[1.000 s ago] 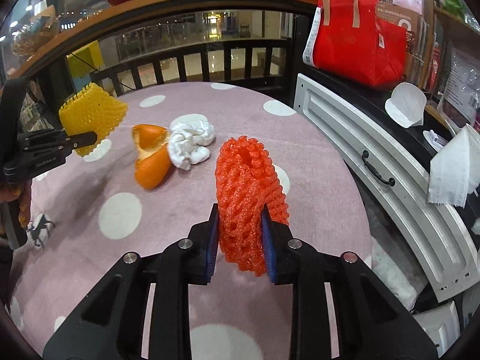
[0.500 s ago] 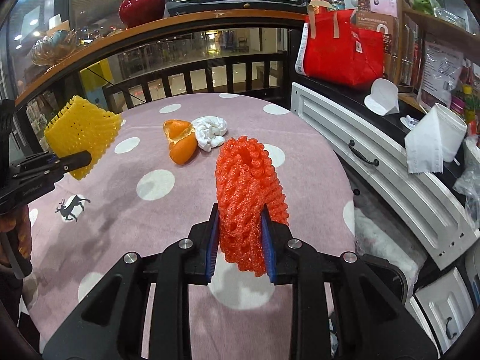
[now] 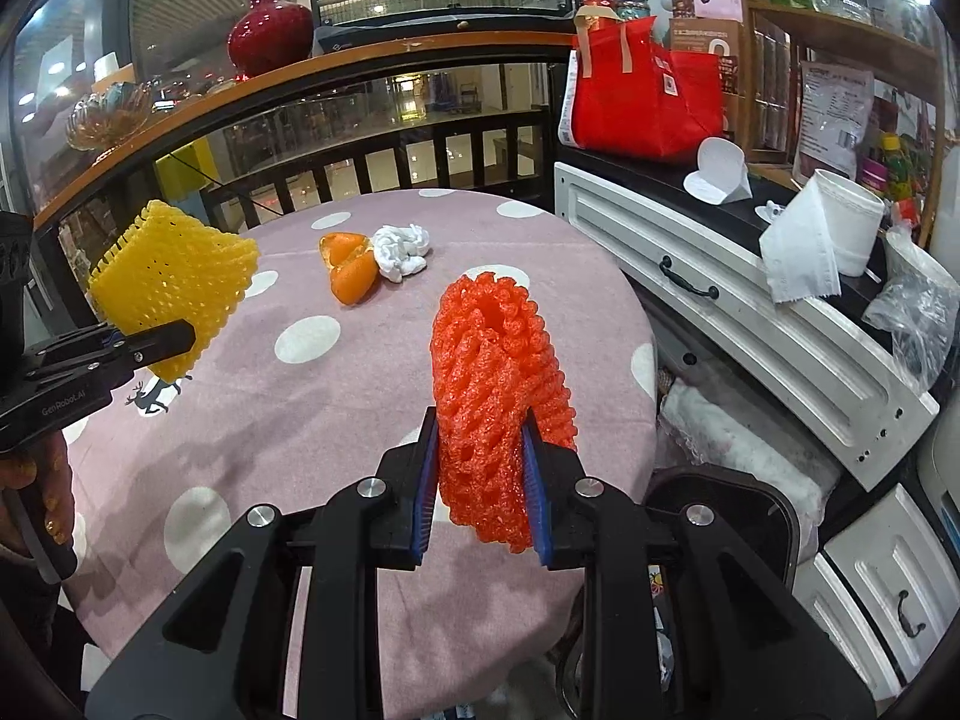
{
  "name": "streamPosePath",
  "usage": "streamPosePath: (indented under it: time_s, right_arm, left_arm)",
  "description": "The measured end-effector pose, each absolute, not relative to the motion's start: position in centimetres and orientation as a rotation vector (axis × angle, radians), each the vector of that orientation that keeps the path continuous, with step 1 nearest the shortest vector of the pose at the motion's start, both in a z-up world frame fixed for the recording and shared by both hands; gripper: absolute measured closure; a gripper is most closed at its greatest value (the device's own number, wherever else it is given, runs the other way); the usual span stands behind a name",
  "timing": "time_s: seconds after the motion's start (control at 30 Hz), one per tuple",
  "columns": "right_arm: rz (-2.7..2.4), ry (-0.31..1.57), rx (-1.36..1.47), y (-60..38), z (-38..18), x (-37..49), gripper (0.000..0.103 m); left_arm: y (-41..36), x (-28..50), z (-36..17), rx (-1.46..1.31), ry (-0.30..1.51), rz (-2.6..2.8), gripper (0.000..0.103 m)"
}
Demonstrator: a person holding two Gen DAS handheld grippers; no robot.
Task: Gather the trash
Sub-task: 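Carry both nets to the black bin and open the right tool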
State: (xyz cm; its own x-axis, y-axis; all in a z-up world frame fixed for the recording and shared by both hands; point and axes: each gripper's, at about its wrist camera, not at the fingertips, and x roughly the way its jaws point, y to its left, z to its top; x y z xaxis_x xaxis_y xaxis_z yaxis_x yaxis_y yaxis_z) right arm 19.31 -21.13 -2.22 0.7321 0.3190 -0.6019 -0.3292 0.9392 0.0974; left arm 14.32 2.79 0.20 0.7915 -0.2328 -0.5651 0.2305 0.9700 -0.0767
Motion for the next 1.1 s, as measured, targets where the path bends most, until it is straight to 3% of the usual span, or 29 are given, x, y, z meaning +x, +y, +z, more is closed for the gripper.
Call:
streamPosePath:
  time_s: [0.6,1.1]
  right_arm:
    - [0.224,0.691,0.056,-28.4,-4.5,15.7,0.077]
    - [0.05,0.879,0.183,-35.7,-12.1,16.4,0.077]
  left_arm:
    - [-3.3,12.4,-0.1,-0.021,0.609,-0.384,0.084]
    - [-10.2,11.8,-0.1,0.028,0.613,-0.527,0.084]
